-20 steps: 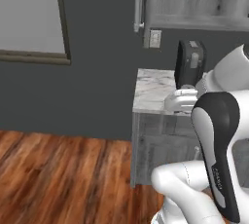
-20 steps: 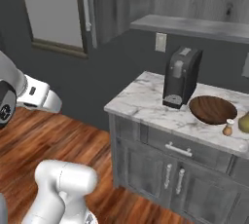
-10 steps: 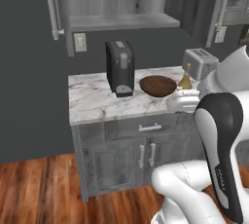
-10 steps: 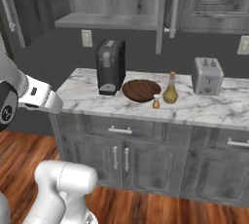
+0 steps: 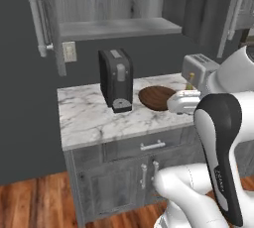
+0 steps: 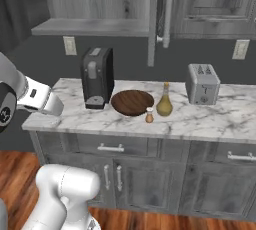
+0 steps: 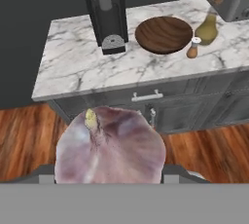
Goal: Retrieve the bottle and the shaker from the cabinet and place them next to the mixing bowl on the counter. Then add garlic from the fridge to the mixing bowl.
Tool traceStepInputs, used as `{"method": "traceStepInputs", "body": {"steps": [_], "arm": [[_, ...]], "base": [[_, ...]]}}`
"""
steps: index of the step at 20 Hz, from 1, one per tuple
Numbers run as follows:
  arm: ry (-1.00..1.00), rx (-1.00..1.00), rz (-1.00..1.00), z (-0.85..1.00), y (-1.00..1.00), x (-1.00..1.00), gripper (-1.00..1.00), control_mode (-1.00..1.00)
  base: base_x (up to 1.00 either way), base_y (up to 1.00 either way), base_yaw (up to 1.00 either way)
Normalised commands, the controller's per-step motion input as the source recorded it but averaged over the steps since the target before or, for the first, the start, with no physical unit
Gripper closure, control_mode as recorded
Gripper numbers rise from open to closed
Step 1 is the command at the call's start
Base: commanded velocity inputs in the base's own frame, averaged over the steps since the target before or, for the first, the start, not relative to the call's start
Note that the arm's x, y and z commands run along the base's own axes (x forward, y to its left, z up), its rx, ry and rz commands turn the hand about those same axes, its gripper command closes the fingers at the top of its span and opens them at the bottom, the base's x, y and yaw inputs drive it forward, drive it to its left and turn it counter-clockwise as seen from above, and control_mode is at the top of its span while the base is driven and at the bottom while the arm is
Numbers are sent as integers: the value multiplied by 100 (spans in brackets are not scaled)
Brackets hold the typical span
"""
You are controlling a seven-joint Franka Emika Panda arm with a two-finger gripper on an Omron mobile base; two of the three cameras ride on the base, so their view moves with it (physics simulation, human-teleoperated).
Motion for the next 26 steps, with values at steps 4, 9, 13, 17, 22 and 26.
{"method": "traceStepInputs", "body": {"steps": [4, 9, 13, 17, 22, 26], "arm": [[0, 0, 0, 0, 0, 0, 100, 100], [0, 0, 0, 0, 0, 0, 100, 100], [0, 0, 0, 0, 0, 0, 100, 100], [0, 0, 0, 0, 0, 0, 100, 100], [0, 0, 0, 0, 0, 0, 100, 100], [0, 0, 0, 0, 0, 0, 100, 100]], "base": [[39, -17, -28], [46, 0, -58], [51, 0, -58], [59, 10, -21], [53, 9, -1], [54, 5, 0]]}}
